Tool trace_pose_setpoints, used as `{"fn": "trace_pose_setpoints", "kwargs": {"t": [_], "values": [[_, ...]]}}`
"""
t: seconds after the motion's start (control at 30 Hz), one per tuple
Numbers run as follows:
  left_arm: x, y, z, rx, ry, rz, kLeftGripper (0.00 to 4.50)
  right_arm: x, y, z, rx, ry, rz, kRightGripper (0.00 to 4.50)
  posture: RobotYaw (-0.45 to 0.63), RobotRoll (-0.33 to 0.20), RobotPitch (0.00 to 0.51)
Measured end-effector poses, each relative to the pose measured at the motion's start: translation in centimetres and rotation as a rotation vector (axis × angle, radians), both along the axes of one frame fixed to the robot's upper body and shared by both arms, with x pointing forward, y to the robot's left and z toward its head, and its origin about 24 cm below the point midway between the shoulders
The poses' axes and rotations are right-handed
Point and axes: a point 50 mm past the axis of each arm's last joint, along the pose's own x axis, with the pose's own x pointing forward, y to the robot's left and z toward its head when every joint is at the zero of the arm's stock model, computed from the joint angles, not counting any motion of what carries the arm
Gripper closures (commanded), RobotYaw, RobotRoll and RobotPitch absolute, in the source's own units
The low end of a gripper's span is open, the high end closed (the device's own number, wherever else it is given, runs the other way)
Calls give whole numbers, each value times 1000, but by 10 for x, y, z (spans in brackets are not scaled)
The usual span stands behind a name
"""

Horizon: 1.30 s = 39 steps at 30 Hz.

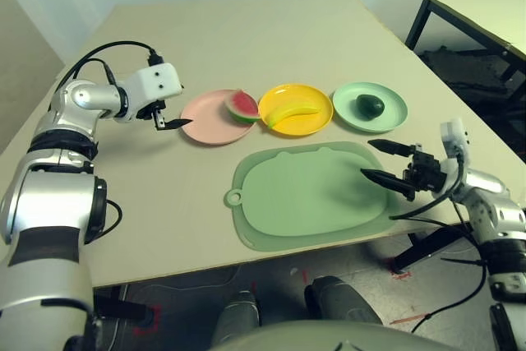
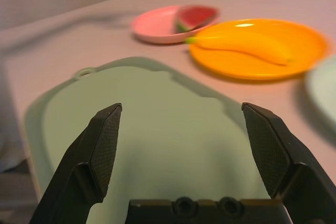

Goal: Place the fruits into color-matched plates.

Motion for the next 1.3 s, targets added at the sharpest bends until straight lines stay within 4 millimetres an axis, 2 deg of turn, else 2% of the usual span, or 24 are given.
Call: {"fn": "trace_pose_setpoints", "kwargs": {"t": [0.2,0.33,0.43,0.57,0.67,0.9,0.97,1.07,1.17,1.3], "values": [[-17,12,-25,-327,-45,124,37,0,-24,0,29,-51,-176,0,-171,0,31],[-42,12,-59,-582,-94,298,37,0,-50,-7,61,-67,-349,0,-155,0,51],[-57,9,-66,-678,-132,406,37,2,-55,-10,69,-77,-389,0,-131,0,63],[-76,2,-67,-722,-189,488,37,7,-58,-15,62,-87,-442,0,-118,0,69],[-90,-7,-81,-757,-176,549,37,8,-63,-19,73,-80,-522,0,-105,0,70],[-110,-16,-89,-803,-196,623,37,7,-80,-24,45,-105,-708,0,-82,0,69],[-113,-18,-93,-809,-191,639,37,5,-88,-26,46,-91,-761,0,-80,0,65],[-113,-18,-94,-805,-185,640,37,10,-97,-19,51,-98,-807,0,-77,0,58],[-112,-19,-93,-806,-186,635,37,12,-106,-12,31,-114,-830,0,-78,0,52],[-108,-21,-90,-803,-199,619,37,11,-111,-12,11,-98,-838,0,-74,0,47]]}}
